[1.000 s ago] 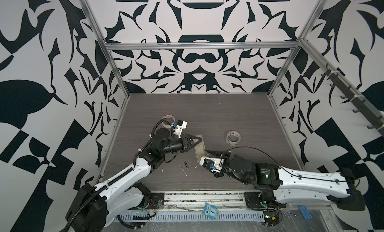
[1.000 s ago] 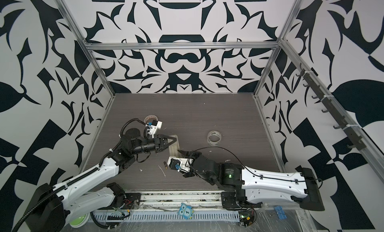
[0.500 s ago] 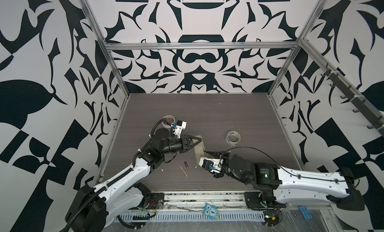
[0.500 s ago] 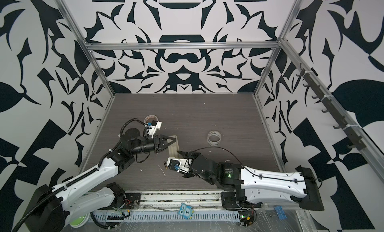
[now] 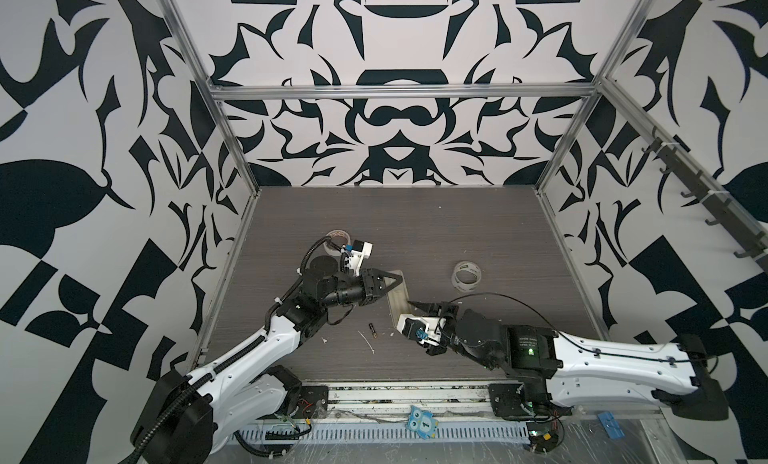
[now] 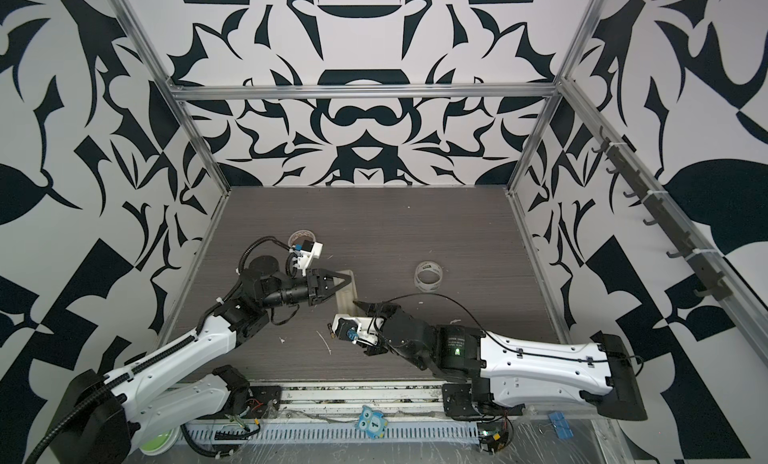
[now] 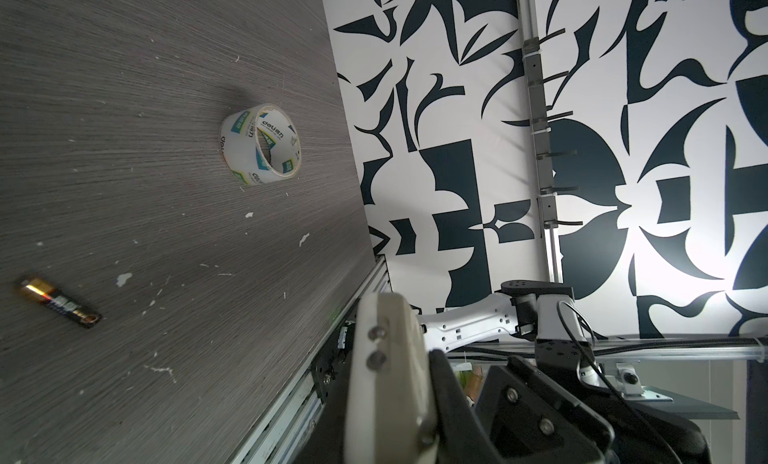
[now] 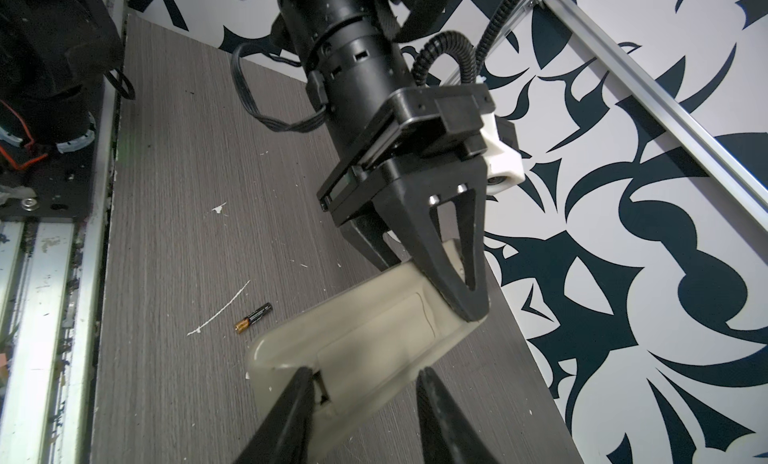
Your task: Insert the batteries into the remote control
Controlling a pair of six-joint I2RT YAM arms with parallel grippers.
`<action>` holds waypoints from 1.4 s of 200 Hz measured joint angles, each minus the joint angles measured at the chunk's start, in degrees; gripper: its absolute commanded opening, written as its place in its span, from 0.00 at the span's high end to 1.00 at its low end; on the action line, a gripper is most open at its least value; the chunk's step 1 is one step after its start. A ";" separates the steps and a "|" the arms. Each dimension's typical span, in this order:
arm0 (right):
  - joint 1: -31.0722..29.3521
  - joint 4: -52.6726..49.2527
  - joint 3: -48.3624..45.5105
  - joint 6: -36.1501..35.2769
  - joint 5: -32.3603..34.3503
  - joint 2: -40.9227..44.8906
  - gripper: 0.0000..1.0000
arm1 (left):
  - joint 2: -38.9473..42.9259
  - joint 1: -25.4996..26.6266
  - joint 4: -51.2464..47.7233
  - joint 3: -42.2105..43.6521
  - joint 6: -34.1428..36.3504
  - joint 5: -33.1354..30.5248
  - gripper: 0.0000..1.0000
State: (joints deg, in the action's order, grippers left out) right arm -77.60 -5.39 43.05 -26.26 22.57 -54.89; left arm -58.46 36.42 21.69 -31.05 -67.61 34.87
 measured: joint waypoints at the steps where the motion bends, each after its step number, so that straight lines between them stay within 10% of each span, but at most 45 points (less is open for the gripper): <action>1: 0.00 0.02 0.00 -0.02 0.04 -0.02 0.55 | 0.00 -0.02 0.00 0.00 0.00 0.00 1.00; 280: 0.13 -0.37 1.77 -5.05 1.92 -1.95 0.56 | -0.98 -0.85 0.92 -0.02 -0.07 0.22 1.00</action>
State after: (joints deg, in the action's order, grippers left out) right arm -77.47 -5.76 44.82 -31.31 24.49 -56.84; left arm -59.44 35.57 22.61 -31.07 -67.68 35.09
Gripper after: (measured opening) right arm 0.442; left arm 0.243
